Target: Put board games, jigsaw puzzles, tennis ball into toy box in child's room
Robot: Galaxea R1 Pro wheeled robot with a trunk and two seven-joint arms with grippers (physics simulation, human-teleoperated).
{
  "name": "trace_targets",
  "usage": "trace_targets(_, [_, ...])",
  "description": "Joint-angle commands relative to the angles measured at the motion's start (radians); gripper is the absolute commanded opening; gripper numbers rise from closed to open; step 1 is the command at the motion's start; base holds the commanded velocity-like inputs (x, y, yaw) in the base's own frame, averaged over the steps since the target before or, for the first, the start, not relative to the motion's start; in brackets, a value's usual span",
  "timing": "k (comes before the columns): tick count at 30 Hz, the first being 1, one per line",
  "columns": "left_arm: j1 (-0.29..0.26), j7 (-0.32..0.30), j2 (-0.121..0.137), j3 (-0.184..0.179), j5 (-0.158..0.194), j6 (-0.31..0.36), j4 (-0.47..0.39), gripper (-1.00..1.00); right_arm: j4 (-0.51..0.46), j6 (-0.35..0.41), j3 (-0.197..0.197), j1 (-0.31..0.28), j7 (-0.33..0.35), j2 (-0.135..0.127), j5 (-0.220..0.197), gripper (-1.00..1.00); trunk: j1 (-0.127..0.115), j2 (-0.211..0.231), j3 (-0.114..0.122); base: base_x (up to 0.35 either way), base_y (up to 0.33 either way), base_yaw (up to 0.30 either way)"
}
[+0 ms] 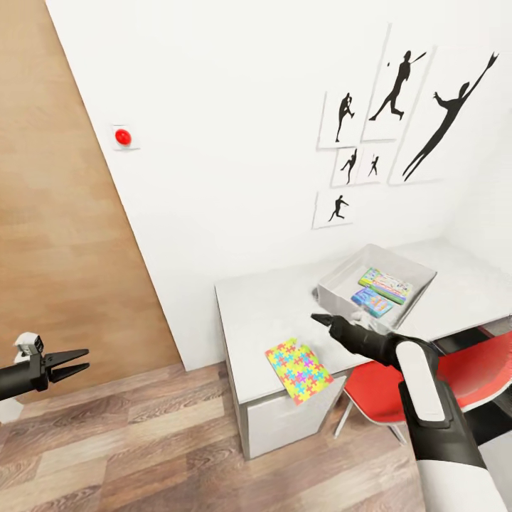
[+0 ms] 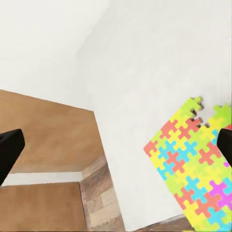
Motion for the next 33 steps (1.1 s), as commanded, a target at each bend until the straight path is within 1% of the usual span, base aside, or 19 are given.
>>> trace_targets(1, [-0.001,-0.004,0.0,0.0,-0.001,0.011,0.0,1.0,-0.007,0.003,-0.002,0.016,0.022,0.0,-0.013,1.0,0.001,-0.002,0.0,-0.003,-0.004,-0.111])
trace_targets(3, [-0.001,-0.004,0.0,0.0,-0.001,0.011,0.0,1.0,-0.02,-0.005,-0.004,0.065,0.154,0.0,-0.015,1.0,0.001,-0.002,0.003,-0.001,-0.002,-0.11])
trace_targets(4, [-0.001,-0.004,0.0,0.0,-0.001,0.011,0.0,1.0,-0.022,-0.007,-0.004,0.074,0.187,-0.001,-0.014,1.0,0.001,-0.002,0.004,-0.001,-0.001,-0.109])
trace_targets(5, [-0.001,-0.004,0.0,0.0,-0.001,0.011,0.0,1.0,-0.023,-0.012,-0.004,0.091,0.246,0.0,-0.012,1.0,0.001,-0.002,0.006,-0.001,-0.001,-0.105])
trace_targets(6, [-0.001,-0.004,0.0,-0.001,-0.001,0.011,0.0,1.0,-0.024,-0.016,-0.004,0.099,0.271,0.0,-0.012,1.0,0.001,-0.002,0.007,0.0,-0.001,-0.103])
trace_targets(8, [-0.001,-0.004,0.0,-0.001,-0.001,0.011,0.0,1.0,-0.022,-0.044,-0.003,0.138,0.345,0.0,-0.01,1.0,0.001,-0.002,0.01,0.0,0.0,-0.099])
trace_targets(13, [-0.001,-0.004,0.0,-0.001,-0.001,0.011,0.0,1.0,-0.027,-0.104,0.002,0.207,0.401,-0.001,-0.011,1.0,0.001,-0.002,0.018,0.0,0.0,-0.096])
trace_targets(15, [-0.001,-0.004,0.0,-0.001,-0.001,0.012,0.0,1.0,-0.036,-0.111,0.001,0.215,0.426,-0.001,-0.01,1.0,0.001,-0.002,0.021,0.0,0.0,-0.094])
trace_targets(19, [-0.001,-0.004,0.0,-0.001,-0.001,0.011,0.0,1.0,-0.045,-0.119,0.002,0.223,0.52,-0.001,-0.009,1.0,0.001,-0.002,0.027,0.0,0.0,-0.09])
trace_targets(23, [-0.001,-0.004,0.0,0.0,0.0,0.011,-0.001,1.0,-0.047,-0.122,0.004,0.224,0.546,-0.001,-0.008,1.0,0.001,-0.002,0.033,0.0,0.0,-0.051])
trace_targets(33, [-0.001,-0.004,0.0,0.0,0.001,0.011,0.0,1.0,-0.047,-0.126,0.006,0.224,0.557,-0.001,-0.008,1.0,0.001,-0.002,0.049,0.0,0.0,-0.007])
